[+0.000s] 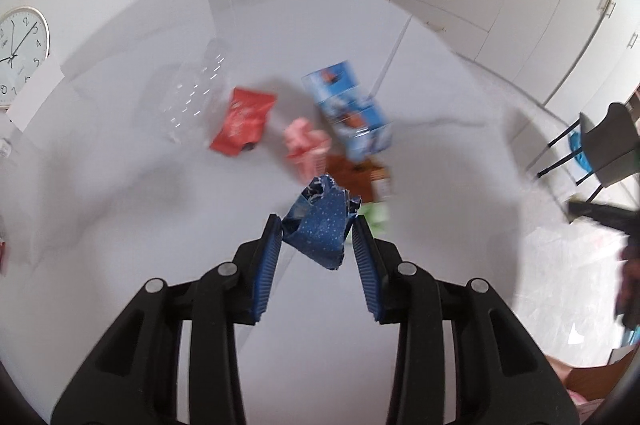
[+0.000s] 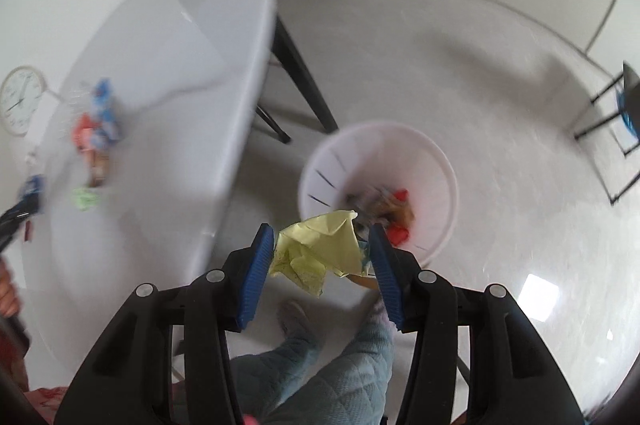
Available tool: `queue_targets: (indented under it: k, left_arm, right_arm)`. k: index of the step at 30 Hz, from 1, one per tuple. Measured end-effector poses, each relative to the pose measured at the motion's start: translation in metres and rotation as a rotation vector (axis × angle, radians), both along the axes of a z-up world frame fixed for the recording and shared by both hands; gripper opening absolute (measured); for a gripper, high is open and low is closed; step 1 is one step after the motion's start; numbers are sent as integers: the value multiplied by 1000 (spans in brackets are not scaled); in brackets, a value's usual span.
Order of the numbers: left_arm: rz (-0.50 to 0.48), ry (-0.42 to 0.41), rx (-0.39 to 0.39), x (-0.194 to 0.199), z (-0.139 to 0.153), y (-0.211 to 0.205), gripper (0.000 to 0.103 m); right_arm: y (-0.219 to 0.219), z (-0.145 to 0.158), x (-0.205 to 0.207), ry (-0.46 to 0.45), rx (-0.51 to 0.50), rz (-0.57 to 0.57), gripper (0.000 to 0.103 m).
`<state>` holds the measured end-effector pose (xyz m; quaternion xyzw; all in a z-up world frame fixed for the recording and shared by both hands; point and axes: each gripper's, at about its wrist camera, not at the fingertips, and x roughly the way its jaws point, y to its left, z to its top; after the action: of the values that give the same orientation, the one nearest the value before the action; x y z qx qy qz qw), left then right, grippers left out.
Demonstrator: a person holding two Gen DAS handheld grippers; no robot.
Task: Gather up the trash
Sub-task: 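Carry the yellow paper and blue wrapper over the wastebasket and open both tools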
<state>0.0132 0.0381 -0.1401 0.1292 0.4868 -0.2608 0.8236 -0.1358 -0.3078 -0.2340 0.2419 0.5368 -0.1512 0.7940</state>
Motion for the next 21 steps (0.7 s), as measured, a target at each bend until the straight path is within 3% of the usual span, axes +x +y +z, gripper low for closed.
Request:
queue_targets:
  k: [3,5,6,9,12,14,21]
  left_arm:
    - [-14,14,-36,-20,18,-25,37]
    - [-40,27,-54,-39,24,-53,36]
    - [-52,35,-54,-44,24,-71,36]
    - [-107,55,-42,-68,20,-131,37]
    - [-168,91,-34,-84,6,-189,37]
    - [-198,114,-26,-90,-7,-222,37]
    - [-248,241,90,-97,-96,-326,37]
  right_arm:
    - [-30,-39,5,51,39,-6,53]
    - [-40,-58,9,73,75,9,62]
    - [-46,-67,12,89,96,21,74]
    - [-61,-79,12,119,107,57,78]
    - [-88,-64,2,98,83,59,88]
    - [-104,-48,-8,85,56,64,90]
    - [-156,-1,-39,36,-58,78,96]
